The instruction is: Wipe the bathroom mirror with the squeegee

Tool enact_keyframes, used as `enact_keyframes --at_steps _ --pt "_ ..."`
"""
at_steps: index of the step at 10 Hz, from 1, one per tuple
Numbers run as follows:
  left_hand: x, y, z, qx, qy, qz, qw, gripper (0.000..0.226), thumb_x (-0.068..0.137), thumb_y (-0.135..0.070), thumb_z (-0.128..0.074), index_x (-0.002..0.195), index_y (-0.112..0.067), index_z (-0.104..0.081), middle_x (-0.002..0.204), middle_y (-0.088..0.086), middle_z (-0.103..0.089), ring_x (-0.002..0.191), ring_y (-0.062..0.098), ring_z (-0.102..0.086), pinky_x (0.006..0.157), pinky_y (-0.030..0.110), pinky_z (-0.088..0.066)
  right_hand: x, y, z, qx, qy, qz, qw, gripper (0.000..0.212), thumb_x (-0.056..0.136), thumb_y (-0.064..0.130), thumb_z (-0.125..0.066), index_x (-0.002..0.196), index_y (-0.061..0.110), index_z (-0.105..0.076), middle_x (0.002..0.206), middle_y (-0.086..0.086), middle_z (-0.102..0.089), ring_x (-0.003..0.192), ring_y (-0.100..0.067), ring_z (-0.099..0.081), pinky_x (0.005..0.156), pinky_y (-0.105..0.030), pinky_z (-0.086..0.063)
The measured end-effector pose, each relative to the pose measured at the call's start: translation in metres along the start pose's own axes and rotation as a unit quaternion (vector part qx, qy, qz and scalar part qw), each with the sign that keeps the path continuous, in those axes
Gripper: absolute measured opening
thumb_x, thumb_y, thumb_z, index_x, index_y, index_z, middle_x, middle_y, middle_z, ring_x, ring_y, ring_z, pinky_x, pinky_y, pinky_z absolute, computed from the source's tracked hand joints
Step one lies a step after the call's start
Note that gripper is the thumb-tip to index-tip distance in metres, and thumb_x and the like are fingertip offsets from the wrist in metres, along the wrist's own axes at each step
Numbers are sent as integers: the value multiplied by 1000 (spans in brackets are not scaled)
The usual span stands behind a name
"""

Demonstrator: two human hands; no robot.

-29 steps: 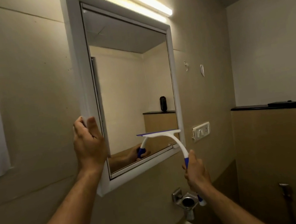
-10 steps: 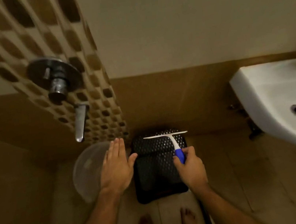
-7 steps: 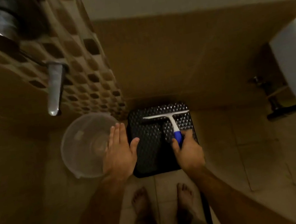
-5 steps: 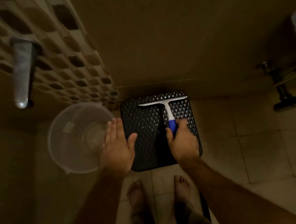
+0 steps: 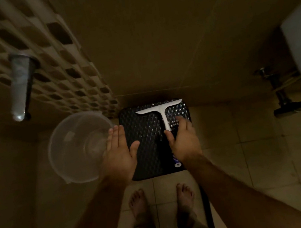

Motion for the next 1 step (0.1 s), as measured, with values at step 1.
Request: enact_keyframes --at_steps 1 --pt "3 -20 42 14 -23 -13 1000 74 96 -54 -18 155 -10 -16 162 6 -13 151 18 -5 122 34 -7 -5 28 49 -91 -105 132 981 66 96 51 -42 149 15 -29 159 -14 -25 144 -32 -24 115 -48 -27"
Point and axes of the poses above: each hand's wrist, its own x-axis towards the middle knuckle, its own z-axis out of the back of the hand, y = z × x, the point moved 2 cm from there along x, towards the middle knuckle
